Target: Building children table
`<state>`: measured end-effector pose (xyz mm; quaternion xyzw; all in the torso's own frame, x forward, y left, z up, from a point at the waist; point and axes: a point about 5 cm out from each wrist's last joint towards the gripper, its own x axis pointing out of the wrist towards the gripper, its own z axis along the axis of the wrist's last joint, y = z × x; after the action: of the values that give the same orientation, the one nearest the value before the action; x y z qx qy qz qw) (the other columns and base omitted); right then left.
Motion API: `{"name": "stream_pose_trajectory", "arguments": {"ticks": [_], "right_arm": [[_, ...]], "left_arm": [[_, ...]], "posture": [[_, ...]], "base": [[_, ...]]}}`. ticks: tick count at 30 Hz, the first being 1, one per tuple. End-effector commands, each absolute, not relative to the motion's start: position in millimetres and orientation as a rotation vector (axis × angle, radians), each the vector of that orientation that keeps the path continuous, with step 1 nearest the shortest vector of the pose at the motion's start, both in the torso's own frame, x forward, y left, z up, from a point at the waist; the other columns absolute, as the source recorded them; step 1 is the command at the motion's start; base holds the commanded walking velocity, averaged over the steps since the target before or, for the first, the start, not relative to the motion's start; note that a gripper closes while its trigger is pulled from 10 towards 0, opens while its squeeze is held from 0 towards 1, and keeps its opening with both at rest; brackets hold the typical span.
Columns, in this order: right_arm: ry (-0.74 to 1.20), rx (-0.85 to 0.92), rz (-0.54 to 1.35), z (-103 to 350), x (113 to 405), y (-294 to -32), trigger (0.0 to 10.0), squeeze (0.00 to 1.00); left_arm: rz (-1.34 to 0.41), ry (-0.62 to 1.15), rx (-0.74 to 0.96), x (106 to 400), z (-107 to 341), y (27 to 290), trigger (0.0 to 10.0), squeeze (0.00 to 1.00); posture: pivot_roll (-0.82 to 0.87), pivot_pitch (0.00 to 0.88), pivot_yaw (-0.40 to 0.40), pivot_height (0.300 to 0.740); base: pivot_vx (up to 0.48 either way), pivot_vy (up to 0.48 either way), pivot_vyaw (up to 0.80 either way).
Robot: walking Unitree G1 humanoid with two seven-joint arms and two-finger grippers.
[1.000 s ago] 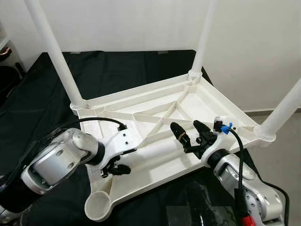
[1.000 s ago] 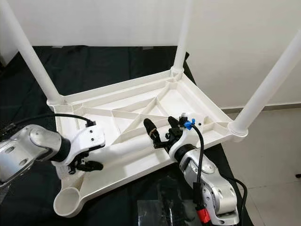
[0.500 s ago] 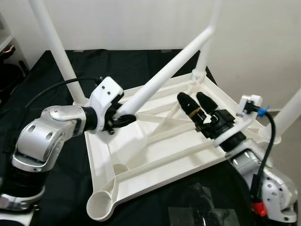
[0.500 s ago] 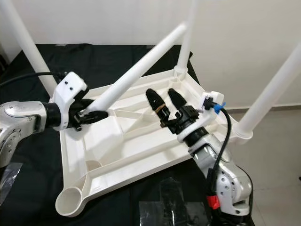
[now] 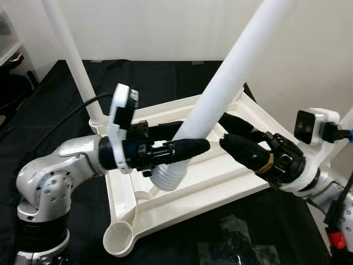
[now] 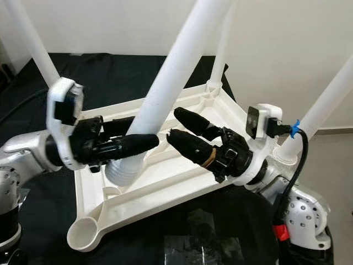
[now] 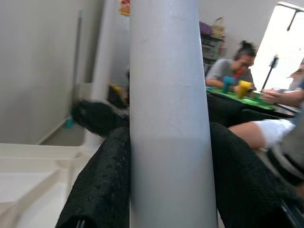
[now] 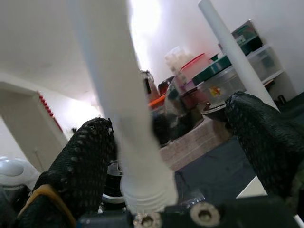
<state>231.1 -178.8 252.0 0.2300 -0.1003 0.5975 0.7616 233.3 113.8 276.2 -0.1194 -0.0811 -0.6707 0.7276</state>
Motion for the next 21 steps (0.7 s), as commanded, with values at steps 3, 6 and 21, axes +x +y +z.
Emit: {"name": "stream_pose_trajectory", "arguments": {"ticks": [3, 6, 21], "right_arm": [[-0.2, 0.509, 1.408, 256.4, 226.2, -178.9, 10.0, 0.0], [-0.184, 0.516, 1.479, 259.5, 224.0, -177.4, 10.0, 0.0], [-0.188, 0.514, 1.662, 271.1, 229.9, -152.3, 10.0, 0.0]], "left_arm": [[-1.558, -0.181, -0.264, 224.1, 277.0, 113.4, 10.0, 0.0], [-1.587, -0.172, -0.264, 220.8, 275.8, 111.7, 10.0, 0.0], [-1.646, -0.122, -0.247, 212.2, 269.8, 99.7, 10.0, 0.0]], "posture": [[-0.03, 0.041, -0.022, 0.74], [-0.04, 0.042, -0.022, 0.74], [-0.03, 0.056, -0.027, 0.74]], "base": [[0.0, 0.0, 0.0], [0.0, 0.0, 0.0], [0.0, 0.0, 0.0]]}}
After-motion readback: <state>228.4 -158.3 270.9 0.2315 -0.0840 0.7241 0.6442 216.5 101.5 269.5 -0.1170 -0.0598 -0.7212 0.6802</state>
